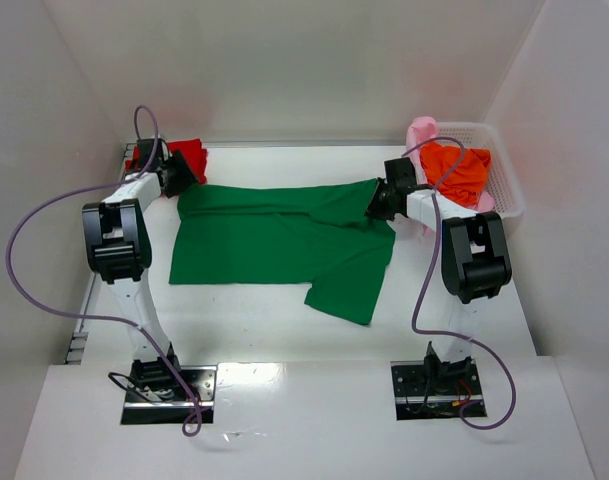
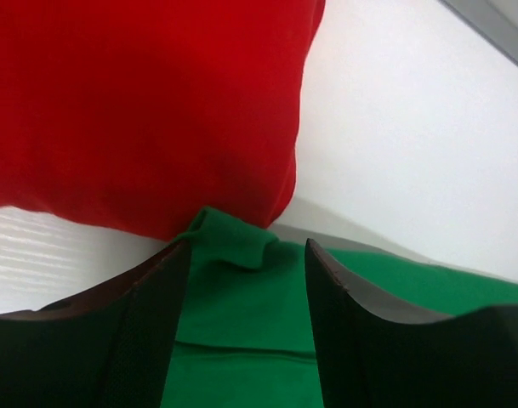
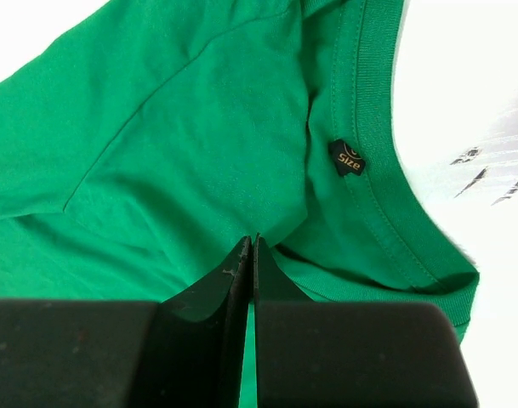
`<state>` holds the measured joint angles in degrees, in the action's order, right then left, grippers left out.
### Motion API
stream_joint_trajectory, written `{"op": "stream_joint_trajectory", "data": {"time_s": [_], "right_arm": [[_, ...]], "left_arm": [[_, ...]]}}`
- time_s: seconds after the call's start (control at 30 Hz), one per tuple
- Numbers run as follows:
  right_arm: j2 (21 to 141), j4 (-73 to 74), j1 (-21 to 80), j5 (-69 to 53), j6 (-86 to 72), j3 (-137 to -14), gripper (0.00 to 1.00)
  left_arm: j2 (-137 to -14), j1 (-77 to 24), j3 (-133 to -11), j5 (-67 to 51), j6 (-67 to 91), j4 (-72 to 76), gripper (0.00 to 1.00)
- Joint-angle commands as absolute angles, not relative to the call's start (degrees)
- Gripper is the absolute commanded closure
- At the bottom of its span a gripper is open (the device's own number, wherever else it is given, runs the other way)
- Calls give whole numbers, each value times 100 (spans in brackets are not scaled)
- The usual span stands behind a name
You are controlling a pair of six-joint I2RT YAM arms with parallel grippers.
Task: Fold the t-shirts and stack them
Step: Fold the flattened tshirt in 1/3 of the way
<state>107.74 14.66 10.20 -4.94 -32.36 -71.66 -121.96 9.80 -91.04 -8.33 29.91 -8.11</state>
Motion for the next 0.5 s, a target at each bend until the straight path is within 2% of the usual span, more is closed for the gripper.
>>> {"op": "stream_joint_trajectory", "data": {"time_s": [0.0, 0.07, 0.17, 0.27, 0.33, 0.47], "right_arm": [[10529, 1477, 1028, -369, -3270, -7163, 94], [10529, 1477, 1028, -369, -3270, -7158, 94], [10578, 1477, 1028, -369, -3270, -7110, 94], [10635, 1477, 1028, -369, -3270, -7110, 94], [10635, 1477, 1028, -369, -3270, -7076, 94], [10635, 1477, 1028, -369, -3270, -7058, 94]], "left_arm": [[-12287, 992, -9492, -545, 2865, -765, 37], [-12287, 1037, -9492, -469, 2871, -765, 44], [-12238, 1037, -9492, -356, 2927, -765, 60], [-12287, 1090, -9554, -352, 2927, -811, 65], [-12340, 1090, -9594, -299, 2979, -863, 62], [-12340, 1090, -9615, -246, 2979, -888, 46]]}}
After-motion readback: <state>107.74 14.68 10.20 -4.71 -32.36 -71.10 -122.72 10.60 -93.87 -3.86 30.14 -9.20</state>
